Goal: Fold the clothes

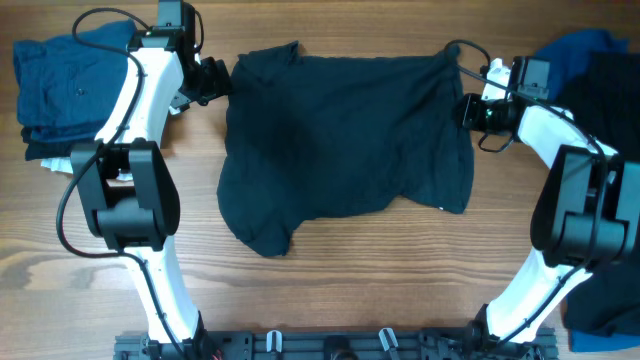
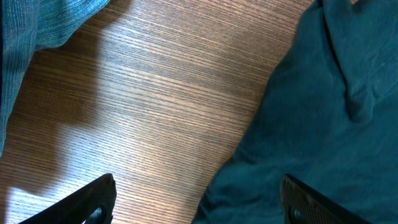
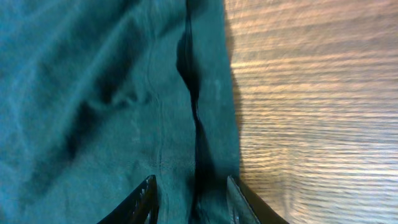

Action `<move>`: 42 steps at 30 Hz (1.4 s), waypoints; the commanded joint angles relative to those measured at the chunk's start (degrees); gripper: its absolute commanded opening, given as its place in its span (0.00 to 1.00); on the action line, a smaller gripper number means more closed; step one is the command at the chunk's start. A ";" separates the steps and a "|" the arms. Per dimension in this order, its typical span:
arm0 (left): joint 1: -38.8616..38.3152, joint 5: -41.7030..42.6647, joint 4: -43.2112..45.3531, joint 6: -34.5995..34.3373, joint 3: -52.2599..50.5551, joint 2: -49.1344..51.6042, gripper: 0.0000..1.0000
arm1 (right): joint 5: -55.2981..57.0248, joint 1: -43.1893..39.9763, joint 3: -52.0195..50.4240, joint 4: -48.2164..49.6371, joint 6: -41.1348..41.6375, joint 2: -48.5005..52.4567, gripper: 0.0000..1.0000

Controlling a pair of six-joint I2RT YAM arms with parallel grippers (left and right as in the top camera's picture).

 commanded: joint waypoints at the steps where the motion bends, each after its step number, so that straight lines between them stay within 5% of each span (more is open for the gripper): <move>1: 0.37 -0.76 -0.04 0.28 -0.59 0.85 0.84 | -2.75 0.13 0.44 0.39 -0.35 1.31 0.36; 21: 0.37 -0.76 -0.04 0.26 -0.59 0.85 0.84 | -3.58 2.51 0.42 1.73 2.84 2.32 0.37; 28: 0.37 -0.79 -0.28 0.28 -0.59 0.85 0.84 | -1.31 3.26 0.44 1.77 4.28 2.29 0.28; 36: 0.37 -0.79 -0.31 0.28 -0.59 0.85 0.84 | 8.96 3.19 0.44 -1.57 4.33 2.29 0.39; 42: 0.37 -0.76 -0.28 0.28 -0.59 0.85 0.84 | 6.78 3.26 0.44 -2.47 5.11 2.29 0.34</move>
